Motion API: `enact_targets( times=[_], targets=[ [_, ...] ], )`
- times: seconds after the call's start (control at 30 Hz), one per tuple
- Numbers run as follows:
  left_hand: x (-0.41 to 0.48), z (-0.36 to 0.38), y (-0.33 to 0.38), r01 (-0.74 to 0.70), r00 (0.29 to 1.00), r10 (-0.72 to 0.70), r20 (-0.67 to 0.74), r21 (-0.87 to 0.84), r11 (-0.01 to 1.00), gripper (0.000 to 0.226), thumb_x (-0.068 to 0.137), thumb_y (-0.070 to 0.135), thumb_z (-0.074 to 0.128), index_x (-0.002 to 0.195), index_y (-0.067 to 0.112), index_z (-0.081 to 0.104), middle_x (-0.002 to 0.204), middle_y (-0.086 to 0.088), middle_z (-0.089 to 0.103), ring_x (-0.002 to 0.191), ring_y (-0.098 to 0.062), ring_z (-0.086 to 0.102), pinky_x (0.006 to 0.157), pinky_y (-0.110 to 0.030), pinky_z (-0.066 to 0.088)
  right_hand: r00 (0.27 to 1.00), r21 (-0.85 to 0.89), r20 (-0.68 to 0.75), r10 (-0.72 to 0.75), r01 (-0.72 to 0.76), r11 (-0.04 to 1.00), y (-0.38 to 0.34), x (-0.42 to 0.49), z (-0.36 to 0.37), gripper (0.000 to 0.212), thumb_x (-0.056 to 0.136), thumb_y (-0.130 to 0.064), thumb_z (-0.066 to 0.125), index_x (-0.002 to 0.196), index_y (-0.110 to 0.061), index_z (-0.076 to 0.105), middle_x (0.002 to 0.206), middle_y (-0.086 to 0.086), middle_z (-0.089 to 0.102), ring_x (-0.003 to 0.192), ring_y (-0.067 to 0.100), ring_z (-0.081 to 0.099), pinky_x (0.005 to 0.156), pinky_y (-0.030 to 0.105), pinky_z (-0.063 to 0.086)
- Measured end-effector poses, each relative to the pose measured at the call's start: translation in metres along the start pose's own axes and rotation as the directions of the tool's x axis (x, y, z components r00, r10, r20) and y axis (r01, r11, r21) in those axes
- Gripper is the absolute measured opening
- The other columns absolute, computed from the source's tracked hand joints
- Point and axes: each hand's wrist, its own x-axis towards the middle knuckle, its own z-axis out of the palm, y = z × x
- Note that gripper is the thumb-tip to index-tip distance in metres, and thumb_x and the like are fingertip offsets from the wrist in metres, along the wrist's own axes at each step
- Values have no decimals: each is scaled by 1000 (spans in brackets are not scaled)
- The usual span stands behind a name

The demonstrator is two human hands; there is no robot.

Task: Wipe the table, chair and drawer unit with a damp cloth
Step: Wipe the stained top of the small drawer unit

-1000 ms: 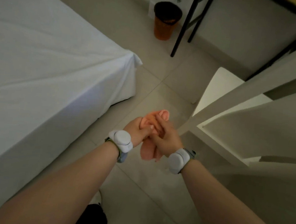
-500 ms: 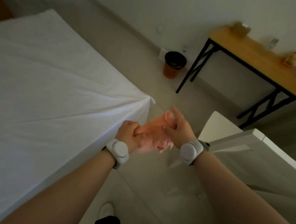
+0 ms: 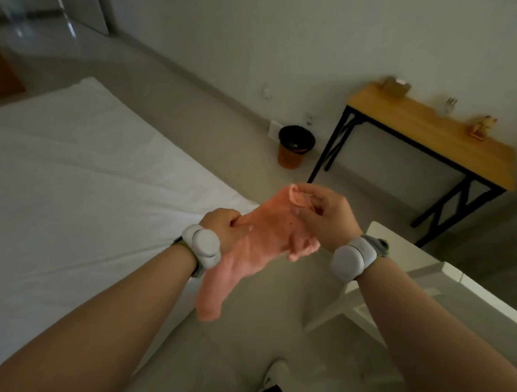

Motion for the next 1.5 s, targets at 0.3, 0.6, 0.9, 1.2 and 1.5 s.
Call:
enact_targets(
  times=[0.3,0.6,0.9,1.2,1.5],
  targets=[
    [100,-21,78,-163,985,166,52,-52,985,31,83,14,53,59,32,58,59,18,60,59,2,55,58,-15,44,865,172,473,170,-279,945,37,79,-59,26,94,-34,52,112,-20,64,94,6,71,88,22,68,80,32,56],
    [194,-33,142,-311,938,338,74,-249,917,44,81,-9,56,77,34,66,70,15,63,64,1,56,67,-19,46,756,-64,267,598,-605,794,98,197,-77,51,95,-53,37,119,-11,54,107,8,63,77,24,63,65,31,52],
    [295,-52,124,-316,949,313,-43,-162,935,35,85,5,58,86,38,69,79,17,69,74,-1,64,75,-23,51,750,459,305,587,-656,600,130,293,-58,38,91,-27,60,118,-2,62,100,11,68,88,25,64,80,35,54],
    [410,-71,103,-70,996,89,21,-441,895,24,86,12,51,91,23,71,100,-6,70,91,-17,64,86,-35,52,686,689,347,640,-649,323,134,415,-73,45,95,-38,48,114,2,57,116,15,62,106,29,60,88,38,49],
    [522,-60,112,-7,985,-52,-166,-336,942,13,85,12,63,78,23,63,71,2,63,67,-16,59,65,-27,53,793,697,244,558,-544,467,181,508,-88,19,92,-17,55,101,-2,61,101,17,56,93,30,54,82,40,44]
  ],
)
